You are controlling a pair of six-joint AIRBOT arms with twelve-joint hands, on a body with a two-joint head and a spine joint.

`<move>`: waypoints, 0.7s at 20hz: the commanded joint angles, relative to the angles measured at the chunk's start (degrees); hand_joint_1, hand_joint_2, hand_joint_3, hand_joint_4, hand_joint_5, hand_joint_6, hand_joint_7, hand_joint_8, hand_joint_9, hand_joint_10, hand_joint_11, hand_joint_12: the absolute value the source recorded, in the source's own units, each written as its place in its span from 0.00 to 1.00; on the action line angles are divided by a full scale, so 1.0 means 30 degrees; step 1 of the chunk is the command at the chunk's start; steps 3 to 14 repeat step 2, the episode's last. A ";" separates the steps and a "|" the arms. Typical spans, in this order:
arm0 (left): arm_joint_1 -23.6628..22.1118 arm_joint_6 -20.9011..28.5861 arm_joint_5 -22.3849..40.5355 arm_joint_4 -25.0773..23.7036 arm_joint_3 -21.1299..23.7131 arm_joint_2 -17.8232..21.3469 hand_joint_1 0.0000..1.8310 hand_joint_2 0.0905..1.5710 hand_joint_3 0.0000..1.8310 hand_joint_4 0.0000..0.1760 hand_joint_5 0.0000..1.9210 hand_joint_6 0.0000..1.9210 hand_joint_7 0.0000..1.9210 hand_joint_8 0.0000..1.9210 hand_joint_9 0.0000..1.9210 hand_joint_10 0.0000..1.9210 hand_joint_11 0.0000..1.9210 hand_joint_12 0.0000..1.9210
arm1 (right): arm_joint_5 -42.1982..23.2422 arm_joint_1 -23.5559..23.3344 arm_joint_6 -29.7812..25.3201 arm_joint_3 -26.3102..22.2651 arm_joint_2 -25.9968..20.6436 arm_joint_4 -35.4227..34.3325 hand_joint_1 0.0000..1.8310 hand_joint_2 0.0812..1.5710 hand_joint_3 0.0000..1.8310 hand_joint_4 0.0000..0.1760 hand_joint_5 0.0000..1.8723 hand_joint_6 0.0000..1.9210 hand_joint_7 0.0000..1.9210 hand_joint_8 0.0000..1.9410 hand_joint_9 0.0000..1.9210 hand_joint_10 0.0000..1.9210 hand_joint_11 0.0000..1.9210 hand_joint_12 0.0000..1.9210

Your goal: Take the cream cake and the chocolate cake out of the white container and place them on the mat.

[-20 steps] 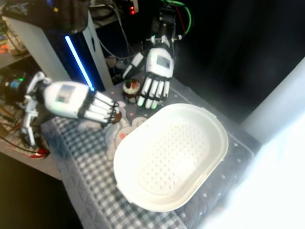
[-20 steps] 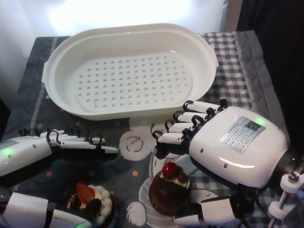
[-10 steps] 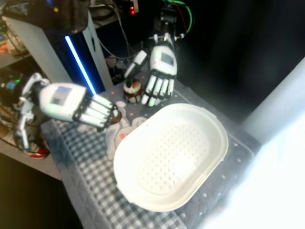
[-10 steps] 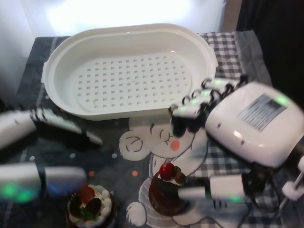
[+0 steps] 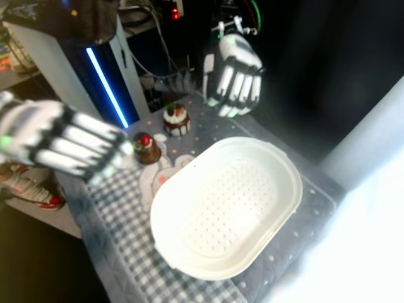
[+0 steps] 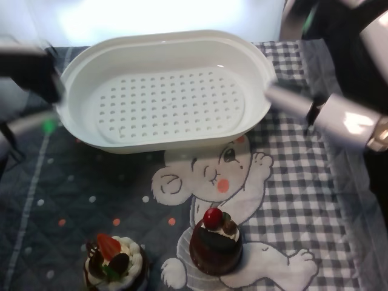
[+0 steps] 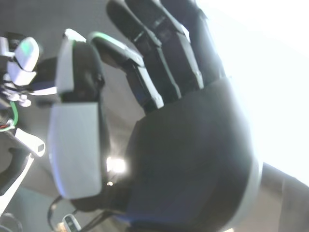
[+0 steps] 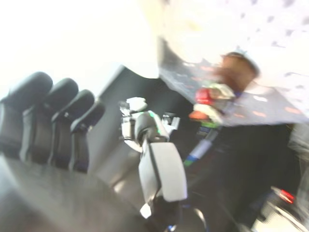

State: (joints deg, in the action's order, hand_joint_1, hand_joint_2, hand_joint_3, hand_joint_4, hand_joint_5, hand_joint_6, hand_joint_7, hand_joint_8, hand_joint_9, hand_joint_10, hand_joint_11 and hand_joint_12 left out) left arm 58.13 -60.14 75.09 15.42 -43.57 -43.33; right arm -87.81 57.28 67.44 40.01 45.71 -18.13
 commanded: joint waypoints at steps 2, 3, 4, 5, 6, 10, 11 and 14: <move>-0.0316 0.0069 0.4514 0.0068 -0.0329 0.0170 0.38 0.74 0.00 0.00 0.36 0.34 0.48 0.16 0.43 0.31 0.27 0.61 | -0.4385 -0.0148 -0.0035 0.0168 -0.0471 0.0205 0.20 0.68 0.08 0.00 0.00 0.28 0.15 0.55 0.22 0.66 0.18 0.90; -0.0316 0.0069 0.4514 0.0068 -0.0329 0.0170 0.38 0.74 0.00 0.00 0.36 0.34 0.48 0.16 0.43 0.31 0.27 0.61 | -0.4385 -0.0148 -0.0035 0.0168 -0.0471 0.0205 0.20 0.68 0.08 0.00 0.00 0.28 0.15 0.55 0.22 0.66 0.18 0.90; -0.0316 0.0069 0.4514 0.0068 -0.0329 0.0170 0.38 0.74 0.00 0.00 0.36 0.34 0.48 0.16 0.43 0.31 0.27 0.61 | -0.4385 -0.0148 -0.0035 0.0168 -0.0471 0.0205 0.20 0.68 0.08 0.00 0.00 0.28 0.15 0.55 0.22 0.66 0.18 0.90; -0.0316 0.0069 0.4514 0.0068 -0.0329 0.0170 0.38 0.74 0.00 0.00 0.36 0.34 0.48 0.16 0.43 0.31 0.27 0.61 | -0.4385 -0.0148 -0.0035 0.0168 -0.0471 0.0205 0.20 0.68 0.08 0.00 0.00 0.28 0.15 0.55 0.22 0.66 0.18 0.90; -0.0316 0.0069 0.4514 0.0068 -0.0329 0.0170 0.38 0.74 0.00 0.00 0.36 0.34 0.48 0.16 0.43 0.31 0.27 0.61 | -0.4385 -0.0148 -0.0035 0.0168 -0.0471 0.0205 0.20 0.68 0.08 0.00 0.00 0.28 0.15 0.55 0.22 0.66 0.18 0.90; -0.0316 0.0069 0.4514 0.0068 -0.0329 0.0170 0.38 0.74 0.00 0.00 0.36 0.34 0.48 0.16 0.43 0.31 0.27 0.61 | -0.4385 -0.0148 -0.0035 0.0168 -0.0471 0.0205 0.20 0.68 0.08 0.00 0.00 0.28 0.15 0.55 0.22 0.66 0.18 0.90; -0.0316 0.0069 0.4514 0.0068 -0.0329 0.0170 0.38 0.74 0.00 0.00 0.36 0.34 0.48 0.16 0.43 0.31 0.27 0.61 | -0.4385 -0.0148 -0.0035 0.0168 -0.0471 0.0205 0.20 0.68 0.08 0.00 0.00 0.28 0.15 0.55 0.22 0.66 0.18 0.90; -0.0316 0.0069 0.4514 0.0068 -0.0329 0.0170 0.38 0.74 0.00 0.00 0.36 0.34 0.48 0.16 0.43 0.31 0.27 0.61 | -0.4385 -0.0148 -0.0035 0.0168 -0.0471 0.0205 0.20 0.68 0.08 0.00 0.00 0.28 0.15 0.55 0.22 0.66 0.18 0.90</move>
